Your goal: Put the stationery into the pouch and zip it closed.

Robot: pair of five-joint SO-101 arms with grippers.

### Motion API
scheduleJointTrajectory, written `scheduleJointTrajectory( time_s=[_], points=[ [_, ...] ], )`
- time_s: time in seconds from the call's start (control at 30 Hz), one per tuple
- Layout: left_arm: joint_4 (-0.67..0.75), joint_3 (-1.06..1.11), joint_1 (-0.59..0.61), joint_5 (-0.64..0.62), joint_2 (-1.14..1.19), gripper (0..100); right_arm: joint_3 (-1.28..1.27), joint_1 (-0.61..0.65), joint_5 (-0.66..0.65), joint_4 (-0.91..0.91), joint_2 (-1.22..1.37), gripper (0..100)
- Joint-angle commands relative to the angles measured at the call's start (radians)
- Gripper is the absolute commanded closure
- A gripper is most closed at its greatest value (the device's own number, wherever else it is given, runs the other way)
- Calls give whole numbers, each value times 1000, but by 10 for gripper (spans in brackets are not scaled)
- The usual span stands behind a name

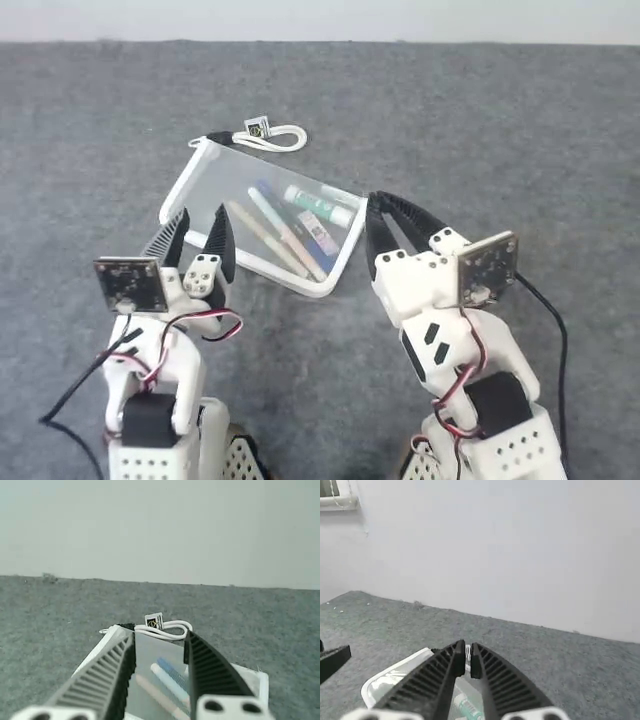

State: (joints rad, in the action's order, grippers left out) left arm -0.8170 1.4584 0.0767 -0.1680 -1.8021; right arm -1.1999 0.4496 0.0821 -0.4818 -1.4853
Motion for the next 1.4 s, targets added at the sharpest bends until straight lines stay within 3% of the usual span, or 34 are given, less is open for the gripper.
scheduleJointTrajectory(
  time_s=[0.0,0.23,0.53,0.7,1.13,1.37],
  points=[
    [2,13,9,-12,-26,852,31,2,-11,81,-27,991],
    [5,157,144,-12,-26,852,28,-2,-11,-28,-27,991],
    [14,222,144,-8,-26,848,-34,-2,-9,-229,-177,991],
    [14,222,144,-8,-26,848,-201,-4,-12,-240,-348,991],
    [9,225,144,-6,-26,848,-477,-165,-5,-229,-331,991],
    [-75,225,-8,-6,-26,852,-483,-165,-3,-318,-331,991]
  ],
)
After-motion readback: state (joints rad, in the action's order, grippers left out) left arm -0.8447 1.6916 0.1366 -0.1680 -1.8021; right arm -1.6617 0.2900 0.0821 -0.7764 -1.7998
